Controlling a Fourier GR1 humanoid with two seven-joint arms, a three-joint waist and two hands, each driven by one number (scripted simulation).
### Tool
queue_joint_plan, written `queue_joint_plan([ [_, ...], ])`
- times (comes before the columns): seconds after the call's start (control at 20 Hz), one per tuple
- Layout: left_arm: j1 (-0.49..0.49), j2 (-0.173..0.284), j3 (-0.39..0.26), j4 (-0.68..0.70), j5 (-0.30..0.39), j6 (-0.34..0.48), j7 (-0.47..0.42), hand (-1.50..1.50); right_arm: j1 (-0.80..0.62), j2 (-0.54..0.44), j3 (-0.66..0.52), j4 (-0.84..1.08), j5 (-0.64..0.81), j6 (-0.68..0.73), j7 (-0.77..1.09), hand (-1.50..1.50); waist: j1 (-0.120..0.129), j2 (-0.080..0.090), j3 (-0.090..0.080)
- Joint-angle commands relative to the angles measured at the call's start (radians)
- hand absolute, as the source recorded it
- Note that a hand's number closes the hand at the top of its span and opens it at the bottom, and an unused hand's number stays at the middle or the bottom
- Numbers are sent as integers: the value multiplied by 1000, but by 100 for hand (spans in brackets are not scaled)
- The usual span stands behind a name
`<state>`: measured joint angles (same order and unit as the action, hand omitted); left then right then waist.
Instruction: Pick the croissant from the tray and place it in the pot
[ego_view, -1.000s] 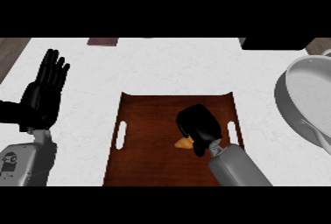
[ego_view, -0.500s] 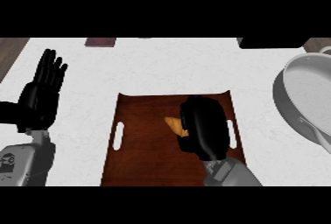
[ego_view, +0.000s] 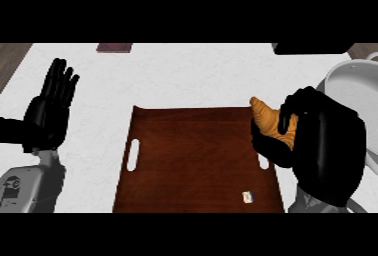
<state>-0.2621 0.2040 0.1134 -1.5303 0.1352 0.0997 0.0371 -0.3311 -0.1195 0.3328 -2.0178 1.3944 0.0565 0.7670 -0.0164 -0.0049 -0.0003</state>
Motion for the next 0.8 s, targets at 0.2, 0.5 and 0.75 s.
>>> queue_joint_plan([
  [0.2, 20, -10, -6, -32, 7, -13, 3, 0, 104, -203, -390, -110, -262, 82, -145, 150, 7, 4, 1],
  [0.5, -12, 21, 2, -57, 15, -23, 87, 0, 205, -309, -657, 63, -445, -18, -358, 150, 10, 4, 2],
  [0.75, -8, 1, 21, 24, 3, -28, -27, 0, 222, -370, -808, 274, -577, -94, -567, 150, 9, 7, 1],
])
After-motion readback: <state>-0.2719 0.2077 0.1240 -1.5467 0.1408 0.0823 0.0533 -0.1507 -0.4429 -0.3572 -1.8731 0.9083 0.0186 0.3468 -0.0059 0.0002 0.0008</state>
